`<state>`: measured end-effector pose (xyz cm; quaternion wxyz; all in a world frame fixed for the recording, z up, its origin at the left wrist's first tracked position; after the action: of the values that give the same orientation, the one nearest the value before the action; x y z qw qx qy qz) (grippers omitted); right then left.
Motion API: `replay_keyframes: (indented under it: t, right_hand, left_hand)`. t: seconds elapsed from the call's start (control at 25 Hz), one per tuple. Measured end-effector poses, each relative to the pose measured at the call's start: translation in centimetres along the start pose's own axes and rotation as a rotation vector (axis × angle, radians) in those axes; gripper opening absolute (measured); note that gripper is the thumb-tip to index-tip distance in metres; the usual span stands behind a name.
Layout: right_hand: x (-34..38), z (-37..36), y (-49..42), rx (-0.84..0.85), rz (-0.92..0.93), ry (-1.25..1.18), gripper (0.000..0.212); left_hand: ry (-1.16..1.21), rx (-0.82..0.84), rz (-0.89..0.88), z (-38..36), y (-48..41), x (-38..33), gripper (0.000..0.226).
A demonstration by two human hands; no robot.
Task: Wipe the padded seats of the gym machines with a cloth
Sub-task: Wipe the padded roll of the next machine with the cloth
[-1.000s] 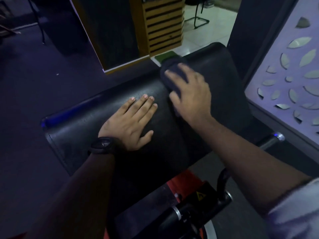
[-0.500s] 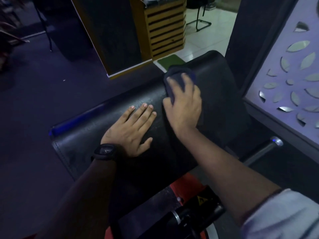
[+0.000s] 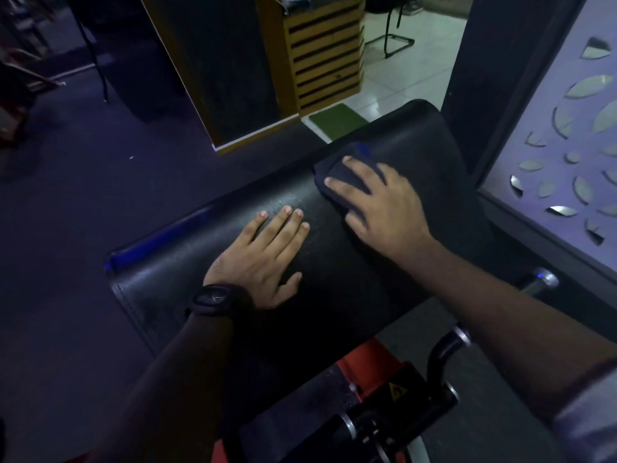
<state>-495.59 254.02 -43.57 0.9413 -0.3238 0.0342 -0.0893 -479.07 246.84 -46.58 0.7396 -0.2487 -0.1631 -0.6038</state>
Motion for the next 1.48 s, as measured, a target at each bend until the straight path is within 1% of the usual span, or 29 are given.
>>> replay_keyframes:
  t: [0.04,0.12,0.16,0.2,0.32,0.36,0.4,0.48,0.52,0.56,0.64,0.68,0.72,0.76,0.8,0.84,0.88,0.96,1.0,1.04,1.08,1.16,1.2,1.24,1.28,1.32,1.36,1.4,1.48]
  right_hand:
    - [-1.8,0.0,-0.1,0.003,-0.142,-0.017,0.057]
    - [-4.3,-0.3,2.3,-0.074,-0.789,-0.208,0.059]
    - [-3.4,-0.4,3.2,-0.096,-0.974,-0.251,0.060]
    - [-1.9,-0.2,3.1,-0.101,-0.939,-0.188,0.061]
    - [0.6,-0.5,2.2,-0.015,-0.171,-0.032,0.060]
    - [-1.0,-0.3,2.3,-0.018,-0.129,-0.023,0.060]
    - [-3.0,-0.4,2.6,-0.017,-0.271,-0.055,0.060]
    - [-5.3,-0.7,5.9,-0.082,-0.918,-0.258,0.061]
    - [-4.0,-0.7,6.7,-0.106,-1.037,-0.274,0.061]
    - [-2.1,-0.6,6.4,-0.114,-0.897,-0.197,0.061]
    - [1.6,-1.5,6.1,-0.032,-0.300,-0.089,0.061]
    - [0.8,-1.2,6.1,-0.028,-0.195,-0.077,0.059]
    - [-1.0,-1.1,6.2,-0.052,-0.295,-0.107,0.059]
    - [-3.1,-1.2,6.6,-0.080,-0.575,-0.200,0.058]
    - [-4.0,-1.4,8.4,-0.145,-0.954,-0.342,0.059]
    - [-3.0,-1.3,9.5,-0.188,-1.168,-0.395,0.060]
    - [-1.4,-1.0,9.4,-0.192,-1.148,-0.311,0.060]
    - [1.8,-1.4,8.3,-0.085,-0.551,-0.133,0.061]
    - [1.7,-1.5,8.5,-0.036,-0.326,-0.102,0.061]
    - [-0.1,-1.4,8.8,-0.048,-0.322,-0.101,0.060]
    - [-2.6,-1.4,9.5,-0.075,-0.519,-0.161,0.059]
    - [-4.4,-1.8,13.0,-0.190,-1.203,-0.375,0.060]
    - [-3.2,-1.6,13.1,-0.178,-1.281,-0.331,0.060]
    - [-1.8,-1.3,12.3,-0.139,-1.085,-0.211,0.061]
    - [-0.2,-1.8,11.6,-0.071,-0.740,-0.135,0.060]
    - [0.1,-2.0,11.7,-0.016,-0.485,-0.107,0.060]
    - [-1.4,-1.8,12.2,-0.017,-0.442,-0.114,0.059]
    - [-4.0,-1.8,12.9,-0.051,-0.624,-0.176,0.059]
    - [-5.7,-2.1,16.4,-0.161,-1.292,-0.377,0.060]
  left_hand:
    - [-0.005,0.008,-0.003,0.0,0.1,0.0,0.078]
    - [-0.018,0.005,-0.005,0.1,0.1,-0.1,0.078]
    - [-0.026,0.002,-0.002,0.0,0.1,0.0,0.078]
    - [-0.026,-0.002,-0.003,0.0,0.1,-0.1,0.078]
    - [-0.030,-0.009,-0.008,-0.1,0.0,-0.1,0.079]
    - [-0.032,-0.002,-0.005,-0.1,0.0,-0.1,0.079]
    - [-0.029,0.005,-0.006,-0.1,0.1,-0.1,0.079]
    - [-0.028,0.004,-0.006,-0.1,0.1,-0.2,0.079]
    - [-0.030,0.007,-0.006,-0.1,0.1,-0.2,0.079]
    - [-0.032,0.008,-0.007,-0.1,0.0,-0.2,0.079]
    - [-0.039,-0.007,-0.004,0.0,-0.1,-0.1,0.080]
    - [-0.041,-0.006,-0.002,0.0,-0.1,-0.2,0.080]
    - [-0.041,0.002,-0.003,-0.1,-0.1,-0.2,0.080]
    - [-0.041,0.011,-0.005,-0.1,0.0,-0.2,0.080]
    - [-0.042,0.013,-0.005,-0.1,0.0,-0.2,0.080]
    - [-0.044,0.011,-0.002,-0.1,0.1,-0.1,0.080]
    - [-0.043,0.007,-0.001,0.0,0.1,-0.2,0.079]
    - [-0.038,-0.009,-0.003,0.0,0.0,-0.2,0.079]
    - [-0.038,-0.010,0.000,0.0,0.0,-0.3,0.079]
    - [-0.037,-0.004,0.003,0.0,0.0,-0.2,0.079]
    - [-0.035,0.002,0.002,-0.1,0.0,-0.2,0.079]
    - [-0.034,0.000,-0.001,-0.1,0.1,-0.2,0.079]
    - [-0.037,-0.001,-0.001,0.0,0.1,-0.2,0.079]
    - [-0.039,0.002,-0.002,0.0,0.1,-0.3,0.079]
    - [-0.038,0.001,-0.003,-0.1,0.0,-0.3,0.079]
    - [-0.038,-0.002,-0.005,-0.1,-0.1,-0.3,0.080]
    - [-0.039,-0.006,-0.006,-0.2,-0.1,-0.3,0.080]
    - [-0.041,-0.005,-0.006,-0.2,0.0,-0.3,0.080]
    - [-0.040,0.002,-0.004,-0.2,0.1,-0.4,0.080]
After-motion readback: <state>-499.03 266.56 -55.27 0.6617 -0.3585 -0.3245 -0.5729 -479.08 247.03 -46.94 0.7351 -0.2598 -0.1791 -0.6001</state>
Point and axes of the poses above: each hand's wrist, its own y-axis away from the middle knuckle, its own z-axis out of the back of the hand, x = y × z, the point moved 8 cm from there along -y, towards the middle knuckle, and after that the axes turned 2 degrees about -y, right-handed, at the moved point
